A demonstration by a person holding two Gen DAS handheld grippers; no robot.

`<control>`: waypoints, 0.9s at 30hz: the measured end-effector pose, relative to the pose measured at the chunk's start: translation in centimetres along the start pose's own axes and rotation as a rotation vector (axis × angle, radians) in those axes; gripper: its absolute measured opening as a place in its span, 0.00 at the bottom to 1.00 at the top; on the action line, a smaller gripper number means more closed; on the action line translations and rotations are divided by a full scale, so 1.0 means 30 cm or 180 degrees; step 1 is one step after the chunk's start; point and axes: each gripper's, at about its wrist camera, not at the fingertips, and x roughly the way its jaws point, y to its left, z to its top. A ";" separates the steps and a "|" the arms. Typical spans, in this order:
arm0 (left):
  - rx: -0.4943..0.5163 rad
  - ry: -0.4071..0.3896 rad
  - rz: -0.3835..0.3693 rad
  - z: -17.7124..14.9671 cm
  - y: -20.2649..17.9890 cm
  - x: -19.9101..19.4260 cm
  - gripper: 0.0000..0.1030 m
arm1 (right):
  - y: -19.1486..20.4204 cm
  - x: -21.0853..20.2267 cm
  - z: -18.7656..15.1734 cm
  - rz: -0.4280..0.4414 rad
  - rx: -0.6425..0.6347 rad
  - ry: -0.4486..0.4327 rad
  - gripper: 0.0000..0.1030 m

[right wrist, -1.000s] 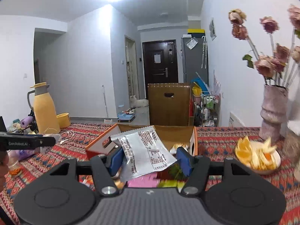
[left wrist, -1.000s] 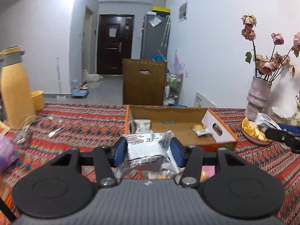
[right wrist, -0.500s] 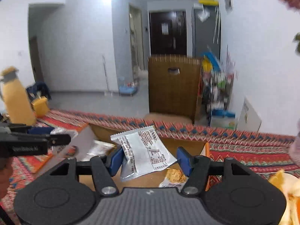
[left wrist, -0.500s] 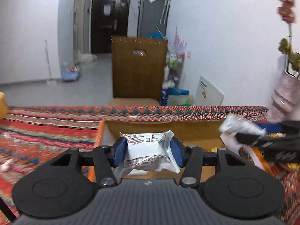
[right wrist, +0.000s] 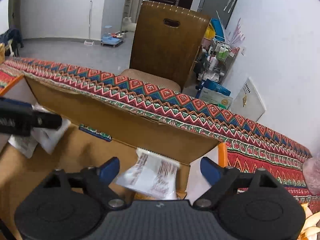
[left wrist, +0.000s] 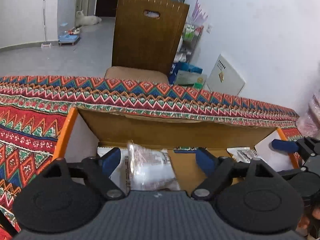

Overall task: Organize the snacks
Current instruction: 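Carry both white packets into the open box and open both tools, then withdraw both tools from the box back over the snack pile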

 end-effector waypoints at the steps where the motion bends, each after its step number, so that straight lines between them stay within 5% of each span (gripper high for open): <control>1: 0.0058 -0.0023 0.0043 -0.004 -0.003 -0.012 0.82 | 0.003 0.000 0.002 -0.0022 -0.0018 -0.0008 0.85; 3: 0.0159 -0.0073 0.0178 -0.010 -0.014 -0.047 0.90 | 0.008 -0.017 -0.002 -0.0059 -0.0024 -0.0037 0.85; 7: 0.0191 -0.0232 0.0189 0.002 -0.029 -0.183 0.91 | -0.022 -0.116 -0.009 0.0003 0.0030 -0.0141 0.85; 16: 0.0225 -0.0568 0.0268 -0.050 -0.041 -0.675 0.98 | -0.081 -0.605 -0.080 0.0029 0.0101 -0.0631 0.96; 22: 0.0487 -0.0834 0.0232 -0.230 -0.085 -1.032 1.00 | -0.081 -0.930 -0.225 0.0137 0.0147 -0.0898 0.98; 27: 0.0709 -0.1215 0.0019 -0.496 -0.094 -1.313 1.00 | -0.017 -1.150 -0.407 0.0225 0.0089 -0.1181 1.00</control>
